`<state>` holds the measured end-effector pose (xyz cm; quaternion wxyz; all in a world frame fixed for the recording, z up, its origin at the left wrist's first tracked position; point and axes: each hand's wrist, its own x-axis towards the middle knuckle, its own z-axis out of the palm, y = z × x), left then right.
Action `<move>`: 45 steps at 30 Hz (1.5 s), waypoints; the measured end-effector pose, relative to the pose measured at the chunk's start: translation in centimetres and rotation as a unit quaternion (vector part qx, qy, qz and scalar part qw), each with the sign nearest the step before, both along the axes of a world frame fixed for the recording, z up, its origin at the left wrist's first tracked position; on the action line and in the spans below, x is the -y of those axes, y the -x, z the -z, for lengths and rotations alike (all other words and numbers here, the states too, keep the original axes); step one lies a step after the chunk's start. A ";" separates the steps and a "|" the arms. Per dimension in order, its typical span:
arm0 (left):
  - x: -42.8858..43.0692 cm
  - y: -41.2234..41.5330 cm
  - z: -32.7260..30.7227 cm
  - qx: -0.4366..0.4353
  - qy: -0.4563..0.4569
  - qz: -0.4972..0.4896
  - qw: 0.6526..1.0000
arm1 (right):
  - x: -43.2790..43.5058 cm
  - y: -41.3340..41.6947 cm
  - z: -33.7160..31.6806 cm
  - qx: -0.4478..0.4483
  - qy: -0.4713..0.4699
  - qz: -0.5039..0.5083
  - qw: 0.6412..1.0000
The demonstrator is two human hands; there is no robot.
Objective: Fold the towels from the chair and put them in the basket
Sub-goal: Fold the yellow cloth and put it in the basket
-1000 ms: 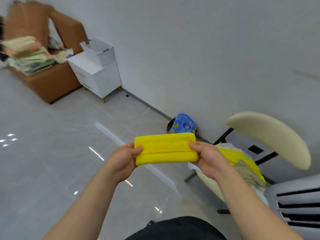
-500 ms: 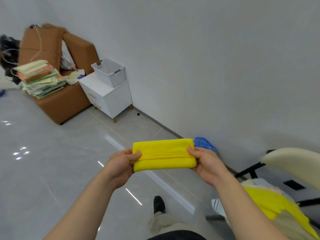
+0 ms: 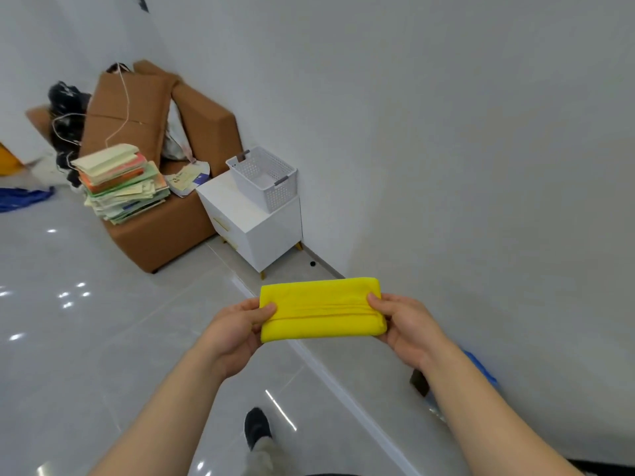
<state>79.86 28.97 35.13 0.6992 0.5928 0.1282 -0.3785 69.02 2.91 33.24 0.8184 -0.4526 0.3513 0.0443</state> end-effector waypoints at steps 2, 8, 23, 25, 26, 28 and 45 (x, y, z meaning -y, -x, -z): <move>-0.8 -4.8 0.9 0.001 0.002 0.005 1.000 | -0.8 -4.7 0.5 0.000 0.003 0.004 1.000; -3.4 -20.2 2.4 -0.024 0.002 0.043 0.999 | -4.0 -17.9 0.6 -0.020 0.022 -0.001 1.000; 0.8 -49.1 5.2 0.011 -0.074 0.131 0.989 | 1.8 -45.6 1.5 -0.142 0.239 -0.141 0.950; 2.1 -53.1 6.1 0.022 -0.102 0.138 0.985 | 4.1 -50.4 2.6 -0.155 0.250 -0.168 0.941; 2.7 -55.1 6.3 0.028 -0.116 0.145 0.982 | 5.3 -52.8 3.1 -0.156 0.237 -0.181 0.942; 3.8 -59.0 6.4 0.059 -0.166 0.172 0.969 | 7.4 -57.8 3.8 -0.170 0.211 -0.203 0.941; 6.0 -80.2 13.2 0.370 -0.230 0.298 0.849 | 8.3 -88.8 8.8 -0.298 0.263 -0.259 0.880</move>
